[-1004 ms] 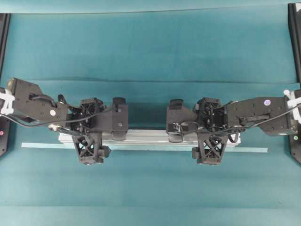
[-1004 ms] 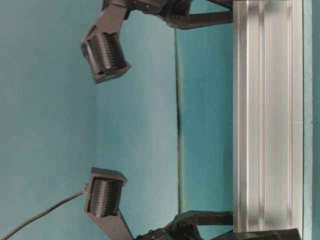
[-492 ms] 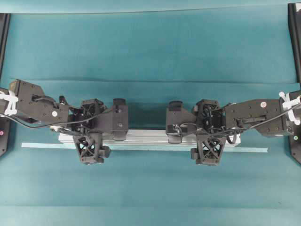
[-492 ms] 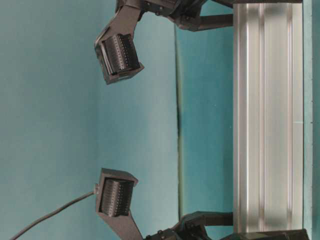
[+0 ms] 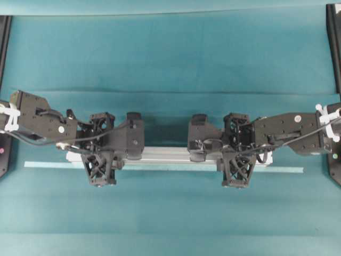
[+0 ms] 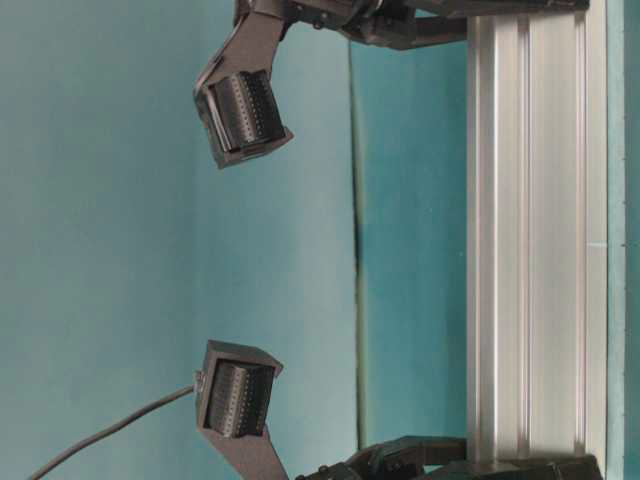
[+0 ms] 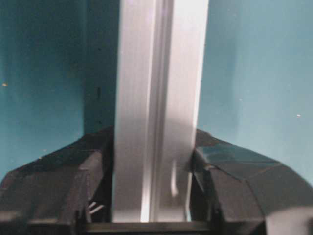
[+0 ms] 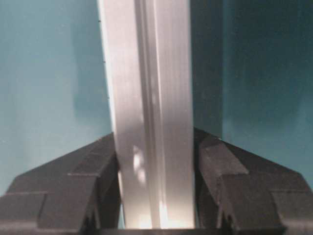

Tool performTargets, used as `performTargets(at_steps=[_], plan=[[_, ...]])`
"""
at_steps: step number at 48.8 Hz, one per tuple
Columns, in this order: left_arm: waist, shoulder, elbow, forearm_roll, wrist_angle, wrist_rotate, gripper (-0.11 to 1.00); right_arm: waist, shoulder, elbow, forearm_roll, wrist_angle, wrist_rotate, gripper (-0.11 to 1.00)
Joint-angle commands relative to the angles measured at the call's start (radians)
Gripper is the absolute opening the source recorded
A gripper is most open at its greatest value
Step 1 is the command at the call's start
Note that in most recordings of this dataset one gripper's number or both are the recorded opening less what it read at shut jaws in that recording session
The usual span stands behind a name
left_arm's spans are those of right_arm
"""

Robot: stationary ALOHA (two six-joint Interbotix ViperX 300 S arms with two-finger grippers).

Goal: Lift the metal rail with both hands.
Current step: 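Close both grippers on the rail near its ends, then lift the rail upward with both grippers together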

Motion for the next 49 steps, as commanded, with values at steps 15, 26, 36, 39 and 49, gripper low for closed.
performTargets(at_steps=[15,26,36,39,49], plan=[[-0.005,-0.012,-0.005,0.000,-0.005,-0.003,0.37,0.011,0.009,-0.003,0.006,-0.002,0.009,0.39],[-0.005,-0.015,-0.008,0.002,-0.003,-0.002,0.37,0.009,0.008,-0.006,0.006,-0.003,0.011,0.39],[-0.002,-0.052,-0.008,0.000,0.006,-0.014,0.37,0.008,-0.015,-0.015,0.006,0.002,0.008,0.39],[0.000,-0.066,-0.014,0.000,0.021,-0.025,0.37,0.008,-0.029,-0.021,0.006,0.011,0.008,0.39],[-0.003,-0.123,-0.043,0.000,0.095,-0.041,0.37,0.003,-0.074,-0.054,0.025,0.101,0.008,0.39]])
